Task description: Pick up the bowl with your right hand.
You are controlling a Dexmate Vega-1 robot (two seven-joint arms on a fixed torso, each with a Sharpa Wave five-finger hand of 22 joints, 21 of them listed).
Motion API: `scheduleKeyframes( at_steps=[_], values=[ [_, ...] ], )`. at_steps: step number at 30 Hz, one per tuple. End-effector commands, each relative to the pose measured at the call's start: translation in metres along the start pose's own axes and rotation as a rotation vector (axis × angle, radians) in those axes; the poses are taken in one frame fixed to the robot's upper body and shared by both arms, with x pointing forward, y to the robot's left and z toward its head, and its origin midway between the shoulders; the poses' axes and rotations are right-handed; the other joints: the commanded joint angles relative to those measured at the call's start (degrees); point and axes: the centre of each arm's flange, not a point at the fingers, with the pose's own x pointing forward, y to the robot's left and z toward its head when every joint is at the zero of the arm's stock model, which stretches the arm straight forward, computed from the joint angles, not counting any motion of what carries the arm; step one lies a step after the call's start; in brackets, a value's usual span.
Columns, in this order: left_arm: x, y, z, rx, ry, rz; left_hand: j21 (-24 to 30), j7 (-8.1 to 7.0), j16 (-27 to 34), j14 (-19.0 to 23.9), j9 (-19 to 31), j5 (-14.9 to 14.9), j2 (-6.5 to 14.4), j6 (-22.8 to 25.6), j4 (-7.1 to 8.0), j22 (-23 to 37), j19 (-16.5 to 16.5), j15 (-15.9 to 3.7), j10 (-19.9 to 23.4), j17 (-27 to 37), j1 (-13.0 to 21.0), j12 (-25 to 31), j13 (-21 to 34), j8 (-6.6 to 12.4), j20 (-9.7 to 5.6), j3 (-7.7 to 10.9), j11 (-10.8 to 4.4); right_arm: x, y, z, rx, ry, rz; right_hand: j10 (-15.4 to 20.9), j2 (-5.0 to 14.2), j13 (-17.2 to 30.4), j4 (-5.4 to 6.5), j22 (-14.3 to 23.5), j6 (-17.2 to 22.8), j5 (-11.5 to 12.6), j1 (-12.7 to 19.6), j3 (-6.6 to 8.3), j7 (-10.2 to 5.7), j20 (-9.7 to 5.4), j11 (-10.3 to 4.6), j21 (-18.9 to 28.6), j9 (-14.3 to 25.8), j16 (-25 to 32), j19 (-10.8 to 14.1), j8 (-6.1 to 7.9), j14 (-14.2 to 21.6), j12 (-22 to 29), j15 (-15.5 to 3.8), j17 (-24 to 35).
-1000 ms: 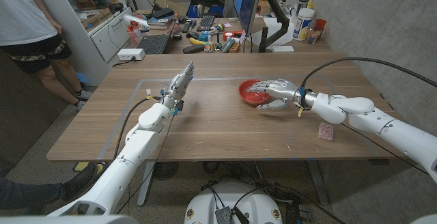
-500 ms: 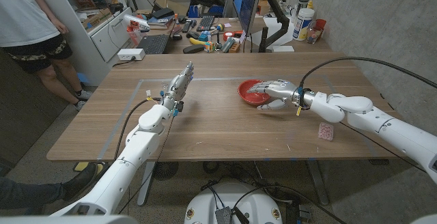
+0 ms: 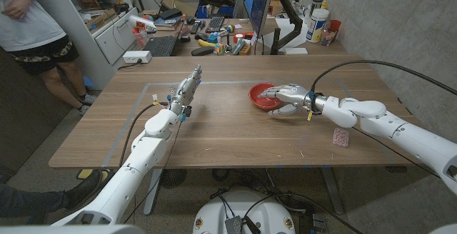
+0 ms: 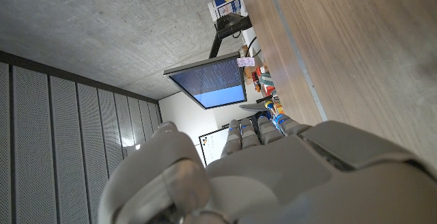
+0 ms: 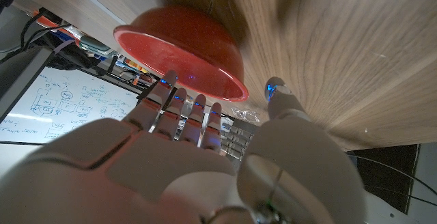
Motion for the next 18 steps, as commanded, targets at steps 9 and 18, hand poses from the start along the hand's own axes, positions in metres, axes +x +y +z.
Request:
scheduleKeyframes(
  at_steps=[9,18],
  values=[
    [0.0022,0.0102,0.0027,0.008,0.005,-0.002,-0.2,0.21,0.2,-0.4,0.2,0.3,0.3,0.8,0.21,0.1,-0.5,-0.09,-0.4,0.2,0.4,0.1,0.3,0.28,-1.6,-0.3,-0.21,0.0066,0.0085,-0.0025,-0.02,0.023,-0.003,1.1,0.08,0.1,0.01,0.1,0.7,0.1,1.1,0.47,0.29,0.26,-0.11,-0.3,0.1,0.5,0.8,0.24,1.0,0.6,-2.39,0.1],
    [0.0014,0.0115,0.005,0.013,0.008,-0.001,-0.2,0.34,0.2,-0.3,0.2,0.3,0.3,1.0,0.22,0.1,-0.6,-0.07,-0.4,0.2,0.4,0.1,0.3,0.33,-1.58,-0.36,-0.28,0.0072,0.009,-0.0032,-0.027,0.026,-0.006,1.9,0.09,0.1,0.02,0.1,1.4,0.0,1.5,0.64,-0.01,0.3,-0.35,-0.5,0.1,0.6,1.4,0.46,1.7,0.9,-2.67,0.0]
  ],
)
